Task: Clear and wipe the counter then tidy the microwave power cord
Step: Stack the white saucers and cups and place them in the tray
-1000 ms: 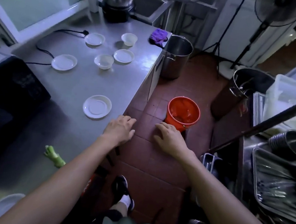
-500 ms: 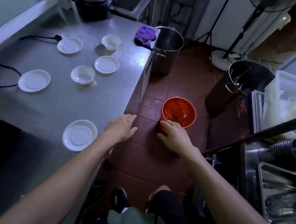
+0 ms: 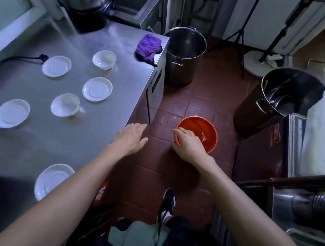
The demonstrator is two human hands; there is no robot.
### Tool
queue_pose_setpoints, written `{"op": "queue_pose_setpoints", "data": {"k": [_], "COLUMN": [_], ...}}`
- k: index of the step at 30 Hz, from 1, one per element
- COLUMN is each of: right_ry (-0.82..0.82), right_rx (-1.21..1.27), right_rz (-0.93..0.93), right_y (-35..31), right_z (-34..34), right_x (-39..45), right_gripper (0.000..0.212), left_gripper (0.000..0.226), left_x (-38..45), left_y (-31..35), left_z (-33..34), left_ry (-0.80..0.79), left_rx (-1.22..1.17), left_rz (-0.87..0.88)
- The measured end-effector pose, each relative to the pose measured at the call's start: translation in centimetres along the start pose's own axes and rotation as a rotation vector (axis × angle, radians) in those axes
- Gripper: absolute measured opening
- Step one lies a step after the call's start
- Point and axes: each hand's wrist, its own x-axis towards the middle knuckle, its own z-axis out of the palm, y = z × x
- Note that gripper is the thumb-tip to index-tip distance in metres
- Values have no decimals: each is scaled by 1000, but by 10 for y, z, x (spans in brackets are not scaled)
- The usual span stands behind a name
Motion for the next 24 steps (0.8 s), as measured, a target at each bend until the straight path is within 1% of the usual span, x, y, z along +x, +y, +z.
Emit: {"op": "queue_pose_setpoints", "data": {"k": [5,9,18,24], "right_ry": [-23,-53,-119,-188], "right_rx": [-24,-49,-115,-222], "right_rz": [-100,-181,-324,-406], "right_y": [4,-6,-75,-126], "right_z": [-24,-35,-34,-34], "right_x": [45,84,192,260], "right_gripper": [59,56,57,60], "left_gripper": [59,57,64,69], "left_x": [26,37,69,89], "left_y": [0,-18,-107,-175], "left_z": [-10,-18,-21,-30], "left_ry": [66,119,207,214], "left_rx": [-65,-110,-196,-216], "left_rz": [-93,-179,-370,-522]}}
